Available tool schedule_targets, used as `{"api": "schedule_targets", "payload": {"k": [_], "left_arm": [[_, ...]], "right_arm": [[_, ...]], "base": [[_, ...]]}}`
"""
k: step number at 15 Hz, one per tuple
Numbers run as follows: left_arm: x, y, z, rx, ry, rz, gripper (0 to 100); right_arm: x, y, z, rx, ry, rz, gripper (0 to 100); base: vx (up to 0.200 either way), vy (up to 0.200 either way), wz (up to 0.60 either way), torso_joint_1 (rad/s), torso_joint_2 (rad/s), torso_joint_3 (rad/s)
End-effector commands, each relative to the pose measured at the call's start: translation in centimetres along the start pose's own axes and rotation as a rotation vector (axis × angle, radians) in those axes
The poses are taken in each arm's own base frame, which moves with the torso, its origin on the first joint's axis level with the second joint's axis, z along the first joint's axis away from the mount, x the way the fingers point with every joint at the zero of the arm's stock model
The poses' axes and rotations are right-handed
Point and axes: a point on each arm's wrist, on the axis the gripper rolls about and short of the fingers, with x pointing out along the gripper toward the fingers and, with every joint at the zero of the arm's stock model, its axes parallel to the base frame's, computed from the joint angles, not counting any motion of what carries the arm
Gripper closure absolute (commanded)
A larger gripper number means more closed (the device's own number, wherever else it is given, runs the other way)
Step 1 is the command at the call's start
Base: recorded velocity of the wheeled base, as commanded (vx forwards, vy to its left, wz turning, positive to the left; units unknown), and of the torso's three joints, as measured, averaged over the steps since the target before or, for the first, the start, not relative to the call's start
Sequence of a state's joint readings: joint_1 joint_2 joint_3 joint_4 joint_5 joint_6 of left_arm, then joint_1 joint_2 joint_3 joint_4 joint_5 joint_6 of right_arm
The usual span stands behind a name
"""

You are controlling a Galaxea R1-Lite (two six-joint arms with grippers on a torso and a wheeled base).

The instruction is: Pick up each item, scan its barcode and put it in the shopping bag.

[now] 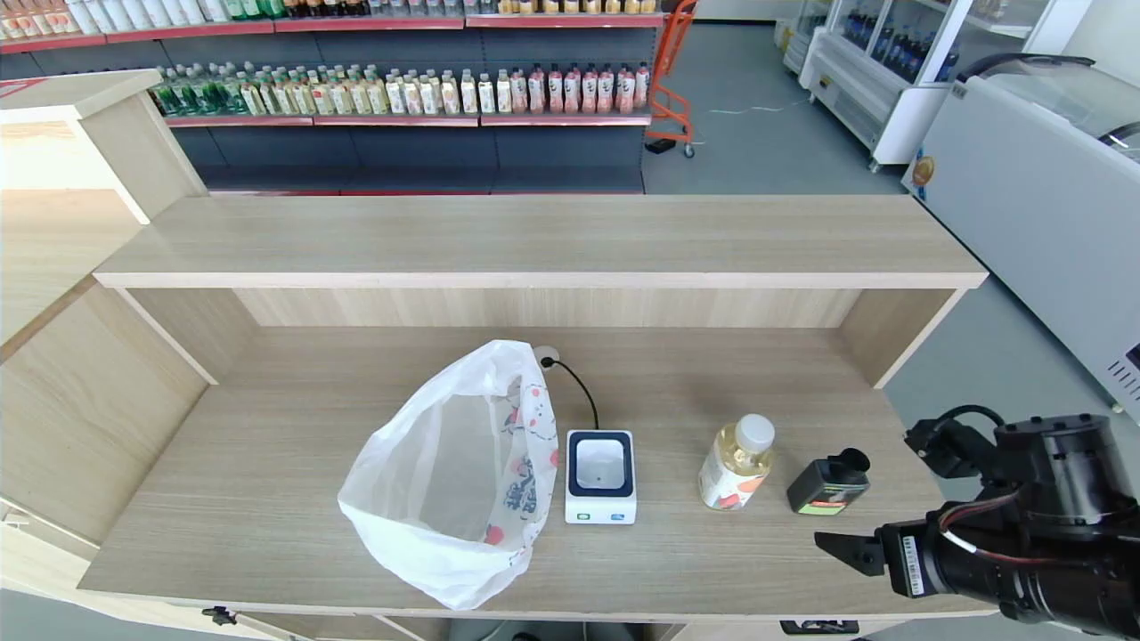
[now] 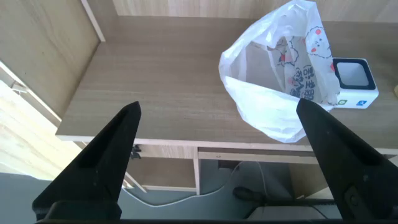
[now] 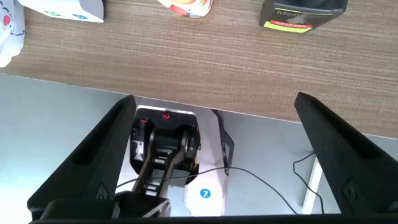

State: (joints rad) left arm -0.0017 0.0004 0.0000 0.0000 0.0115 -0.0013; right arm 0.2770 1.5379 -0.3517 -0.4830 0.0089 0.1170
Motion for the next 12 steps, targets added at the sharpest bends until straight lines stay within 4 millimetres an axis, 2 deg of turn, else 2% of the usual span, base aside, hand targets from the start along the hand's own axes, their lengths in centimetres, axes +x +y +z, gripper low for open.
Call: {"api": "schedule_targets", "payload": {"k": [1,8,12], "left_arm": [[0.0,0.0,0.0,0.0,0.0,0.001,0],[0.0,0.0,0.0,0.0,0.0,0.001,0],[0.0,0.0,0.0,0.0,0.0,0.001,0]], "right_arm": [[2.4,0.2,-0.8,-0.012,0.056,0.006,0],[7.0,0.7,-0.2,-0.111,-0.079,0.001,0],[8.8,1.9,-0.3,-0.143,-0.134,0.04,0]], "base": [[0.0,0.0,0.0,0.0,0.0,0.0],[0.0,0.0,0.0,0.0,0.0,0.0],[0.0,0.0,0.0,0.0,0.0,0.0]]}}
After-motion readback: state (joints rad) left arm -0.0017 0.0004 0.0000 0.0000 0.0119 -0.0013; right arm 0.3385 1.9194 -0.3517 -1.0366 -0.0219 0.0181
